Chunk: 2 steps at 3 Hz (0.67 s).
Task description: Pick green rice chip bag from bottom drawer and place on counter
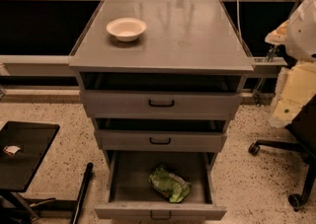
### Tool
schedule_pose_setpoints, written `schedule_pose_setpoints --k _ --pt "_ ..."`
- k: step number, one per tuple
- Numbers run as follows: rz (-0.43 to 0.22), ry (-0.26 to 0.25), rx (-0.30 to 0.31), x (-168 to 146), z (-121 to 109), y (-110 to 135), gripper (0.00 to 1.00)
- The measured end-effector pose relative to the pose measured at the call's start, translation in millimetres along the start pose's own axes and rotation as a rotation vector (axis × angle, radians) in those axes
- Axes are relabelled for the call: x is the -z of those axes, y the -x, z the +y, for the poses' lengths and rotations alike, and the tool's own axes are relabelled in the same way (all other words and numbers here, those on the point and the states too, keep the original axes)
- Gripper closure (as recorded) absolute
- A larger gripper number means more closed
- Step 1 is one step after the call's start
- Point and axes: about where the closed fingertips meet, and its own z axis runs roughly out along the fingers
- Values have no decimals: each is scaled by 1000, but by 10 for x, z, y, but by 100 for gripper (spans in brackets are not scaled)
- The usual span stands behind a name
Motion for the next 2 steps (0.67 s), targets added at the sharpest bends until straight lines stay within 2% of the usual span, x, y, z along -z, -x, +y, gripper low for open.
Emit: schedule_pose_setpoints --k 1,2 --pt "0 0 0 -1 0 0 0" --pt "-53 13 20 -139 84 -20 0"
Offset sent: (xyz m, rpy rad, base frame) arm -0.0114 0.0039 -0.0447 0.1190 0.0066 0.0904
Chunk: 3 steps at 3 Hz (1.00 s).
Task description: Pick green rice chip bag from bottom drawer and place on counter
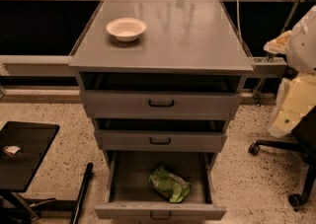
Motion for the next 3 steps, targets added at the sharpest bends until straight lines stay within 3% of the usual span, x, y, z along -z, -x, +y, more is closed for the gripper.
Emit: schedule_pose_setpoints --k 1,2,3 --pt "-124 45 31 -418 263 -95 0" --pt "-280 69 16 -976 657 -231 0" --pt "-341 60 9 -1585 1056 -333 0"
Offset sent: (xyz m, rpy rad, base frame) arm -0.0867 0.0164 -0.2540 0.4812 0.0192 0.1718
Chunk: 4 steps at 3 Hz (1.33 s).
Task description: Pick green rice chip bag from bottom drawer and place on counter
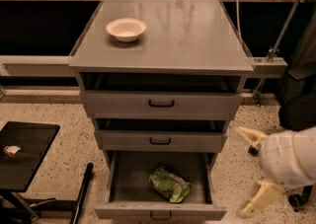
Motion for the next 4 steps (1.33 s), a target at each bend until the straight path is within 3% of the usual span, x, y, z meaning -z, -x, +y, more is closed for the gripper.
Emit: schedule_pose_setpoints --k 1,2,3,4 --pt "32 26 -22 -680 403 -306 0" --pt "123 87 -53 -1377 823 -640 0" --pt "224 173 -53 -2047 1264 -1144 0" --pt "251 166 3 -2274 1254 -1158 0"
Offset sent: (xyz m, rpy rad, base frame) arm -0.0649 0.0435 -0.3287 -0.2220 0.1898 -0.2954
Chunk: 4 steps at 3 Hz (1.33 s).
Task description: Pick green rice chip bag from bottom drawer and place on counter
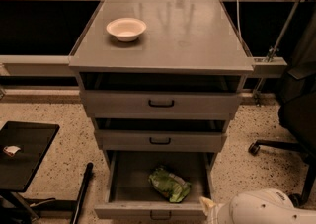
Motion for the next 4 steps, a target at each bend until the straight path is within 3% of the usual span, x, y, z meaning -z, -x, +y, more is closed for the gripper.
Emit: schedule_pose_setpoints --k 1,2,3,4 --pt "-1 -2 0 3 -10 6 0" --pt "-52 0 6 -76 -114 -20 0" --pt "-193 17 -25 -232 -347 -8 0" --pt "-348 -32 52 -441 -903 215 0"
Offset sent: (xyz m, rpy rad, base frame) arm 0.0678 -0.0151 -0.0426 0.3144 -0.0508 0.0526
